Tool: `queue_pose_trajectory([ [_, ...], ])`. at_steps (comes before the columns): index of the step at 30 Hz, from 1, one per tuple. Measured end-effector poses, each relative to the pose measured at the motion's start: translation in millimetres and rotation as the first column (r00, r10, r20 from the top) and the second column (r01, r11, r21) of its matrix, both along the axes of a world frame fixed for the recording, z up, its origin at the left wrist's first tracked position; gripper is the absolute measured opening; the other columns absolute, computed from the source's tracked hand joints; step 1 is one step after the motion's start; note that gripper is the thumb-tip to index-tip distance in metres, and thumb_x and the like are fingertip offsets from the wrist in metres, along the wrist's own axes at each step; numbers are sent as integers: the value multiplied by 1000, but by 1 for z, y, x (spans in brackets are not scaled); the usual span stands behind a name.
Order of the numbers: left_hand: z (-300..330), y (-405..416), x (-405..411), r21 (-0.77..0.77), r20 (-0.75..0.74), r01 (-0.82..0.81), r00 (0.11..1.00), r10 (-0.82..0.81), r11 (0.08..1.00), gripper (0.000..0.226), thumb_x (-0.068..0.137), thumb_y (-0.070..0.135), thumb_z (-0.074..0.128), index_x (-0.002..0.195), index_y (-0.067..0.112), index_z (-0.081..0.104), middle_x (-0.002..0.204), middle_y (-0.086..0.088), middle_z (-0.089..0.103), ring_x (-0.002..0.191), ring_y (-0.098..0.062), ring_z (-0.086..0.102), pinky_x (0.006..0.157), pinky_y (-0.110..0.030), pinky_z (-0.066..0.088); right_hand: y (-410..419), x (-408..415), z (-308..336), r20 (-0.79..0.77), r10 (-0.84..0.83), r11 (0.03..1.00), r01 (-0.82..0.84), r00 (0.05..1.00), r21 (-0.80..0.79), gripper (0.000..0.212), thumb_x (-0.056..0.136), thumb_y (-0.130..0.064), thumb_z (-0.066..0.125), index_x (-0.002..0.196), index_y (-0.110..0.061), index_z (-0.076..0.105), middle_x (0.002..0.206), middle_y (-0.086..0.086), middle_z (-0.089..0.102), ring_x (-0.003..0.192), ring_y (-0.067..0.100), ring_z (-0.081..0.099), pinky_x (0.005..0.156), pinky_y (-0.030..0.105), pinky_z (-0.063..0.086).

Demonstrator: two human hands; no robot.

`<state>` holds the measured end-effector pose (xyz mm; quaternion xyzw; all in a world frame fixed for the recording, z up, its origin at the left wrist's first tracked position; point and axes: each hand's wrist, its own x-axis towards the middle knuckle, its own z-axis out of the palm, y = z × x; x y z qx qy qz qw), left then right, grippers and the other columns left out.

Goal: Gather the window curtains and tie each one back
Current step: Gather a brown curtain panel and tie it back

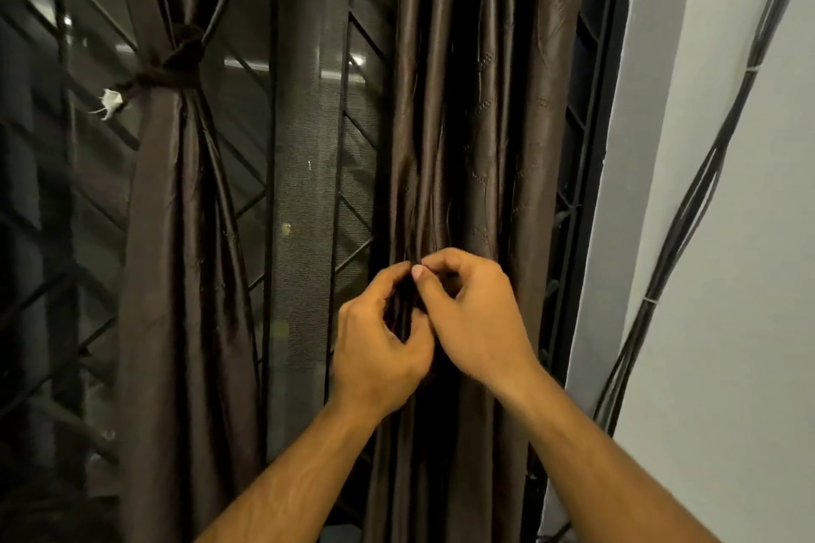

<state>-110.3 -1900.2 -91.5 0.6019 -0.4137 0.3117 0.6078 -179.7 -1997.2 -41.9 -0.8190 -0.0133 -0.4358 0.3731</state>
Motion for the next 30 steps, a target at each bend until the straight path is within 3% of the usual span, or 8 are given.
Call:
queue_pose_trajectory([
  [3, 0, 0, 0, 16, -67, -15, 998, 16, 1000, 46, 93, 26, 68, 137, 18, 62, 115, 12, 74, 105, 2, 69, 86, -12, 53, -5, -3, 2, -40, 100, 993, -97, 994, 63, 28, 105, -30, 57, 91, -17, 78, 81, 3, 75, 79, 20, 73, 79, 47, 59],
  [7, 1, -2, 1, -37, -116, -106, 988, 102, 994, 36, 100, 14, 60, 135, 24, 57, 98, 10, 75, 84, -6, 72, 68, -9, 51, -12, -12, -12, 217, -157, 987, 162, 963, -5, 4, 98, -22, 68, 101, -23, 71, 95, -12, 66, 83, 7, 66, 74, 29, 58],
  [11, 1, -2, 3, -115, -134, -162, 980, 146, 980, 28, 98, 2, 60, 108, 26, 48, 77, 12, 61, 63, 0, 61, 53, -10, 43, -21, -8, -16, 155, -325, 946, 320, 933, 62, 31, 91, -30, 77, 117, -26, 61, 111, -14, 56, 82, 5, 63, 74, 25, 58],
  [14, -2, -2, 15, -48, -149, -206, 969, 197, 977, 30, 93, -6, 57, 91, 23, 63, 71, 13, 61, 57, 0, 56, 49, -12, 40, -21, -4, -15, 117, -413, 911, 406, 903, 78, 53, 84, -42, 82, 125, -28, 52, 119, -13, 50, 94, 4, 58, 75, 21, 53],
  [18, 0, -1, 15, -64, -123, -222, 969, 213, 973, 30, 92, -6, 62, 108, 14, 78, 102, 10, 74, 96, -7, 71, 84, -25, 57, -21, 2, -14, -25, -450, 890, 451, 892, 61, 34, 89, -43, 77, 115, -25, 64, 100, -15, 64, 84, 2, 61, 78, 26, 54],
  [21, -1, -1, 15, -23, -128, -184, 975, 179, 983, 27, 94, 8, 67, 120, 14, 74, 116, 2, 75, 103, -20, 73, 91, -39, 60, -17, 6, -19, 52, -324, 946, 325, 944, 5, 12, 95, -34, 72, 89, -24, 70, 77, -11, 67, 71, 5, 64, 72, 35, 58],
  [26, -7, -5, 8, 105, -107, 10, 994, 1, 994, 62, 85, 37, 68, 141, 14, 60, 138, 3, 65, 131, -7, 57, 108, -36, 50, -6, 10, -13, -53, 10, 995, -5, 999, 95, 43, 105, -39, 56, 81, -7, 74, 73, 10, 71, 70, 20, 69, 75, 49, 57],
  [30, -8, -11, 10, 32, -122, -121, 985, 124, 992, 42, 95, 12, 66, 137, 11, 63, 135, -2, 66, 130, -16, 60, 108, -30, 48, -9, 1, -11, -102, 65, 984, -46, 993, 175, 34, 106, -38, 53, 89, -21, 78, 93, -7, 76, 91, -2, 71, 84, 20, 55],
])
